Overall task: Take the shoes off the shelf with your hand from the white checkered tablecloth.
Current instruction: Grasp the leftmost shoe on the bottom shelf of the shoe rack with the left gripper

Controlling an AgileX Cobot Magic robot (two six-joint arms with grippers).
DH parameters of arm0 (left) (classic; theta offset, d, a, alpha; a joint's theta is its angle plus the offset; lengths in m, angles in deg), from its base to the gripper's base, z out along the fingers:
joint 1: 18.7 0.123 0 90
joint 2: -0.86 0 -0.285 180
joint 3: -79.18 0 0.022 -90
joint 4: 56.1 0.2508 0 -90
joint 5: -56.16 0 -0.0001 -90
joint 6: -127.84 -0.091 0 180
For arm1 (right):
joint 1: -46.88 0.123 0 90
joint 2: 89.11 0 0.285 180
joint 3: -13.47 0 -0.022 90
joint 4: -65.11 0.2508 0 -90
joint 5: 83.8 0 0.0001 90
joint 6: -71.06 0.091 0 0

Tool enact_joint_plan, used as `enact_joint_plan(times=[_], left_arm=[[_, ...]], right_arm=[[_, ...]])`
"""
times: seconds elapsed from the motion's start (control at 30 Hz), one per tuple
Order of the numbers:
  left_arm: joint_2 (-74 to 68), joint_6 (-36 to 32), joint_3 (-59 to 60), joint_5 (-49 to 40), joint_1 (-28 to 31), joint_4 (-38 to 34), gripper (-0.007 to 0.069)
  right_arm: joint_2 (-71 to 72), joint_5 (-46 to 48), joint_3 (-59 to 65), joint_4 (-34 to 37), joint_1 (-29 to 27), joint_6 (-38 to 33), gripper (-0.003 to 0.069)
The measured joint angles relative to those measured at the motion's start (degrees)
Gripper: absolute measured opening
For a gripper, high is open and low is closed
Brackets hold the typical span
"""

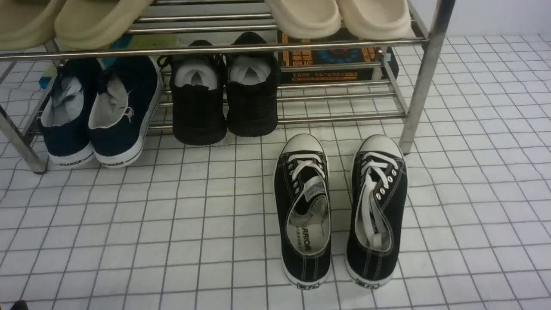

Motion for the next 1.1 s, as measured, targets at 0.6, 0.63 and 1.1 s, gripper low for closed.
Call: enact_joint_plan(times=[0.6, 0.63, 1.1], left_arm=[[0.0, 0.0, 0.0, 0.0, 0.0, 0.0, 0.024], [0.0, 0.0, 0.0, 0.0, 0.0, 0.0, 0.024], [0.0, 2.73, 0.0, 0.48, 0.0, 1.34, 0.024]], right_arm=[[0.0, 0.0, 0.0, 0.0, 0.0, 0.0, 0.0154], [0.0, 0.0, 0.0, 0.0, 0.0, 0.0, 0.0155], [0.0, 0.0, 0.0, 0.0, 0.0, 0.0, 0.0172]])
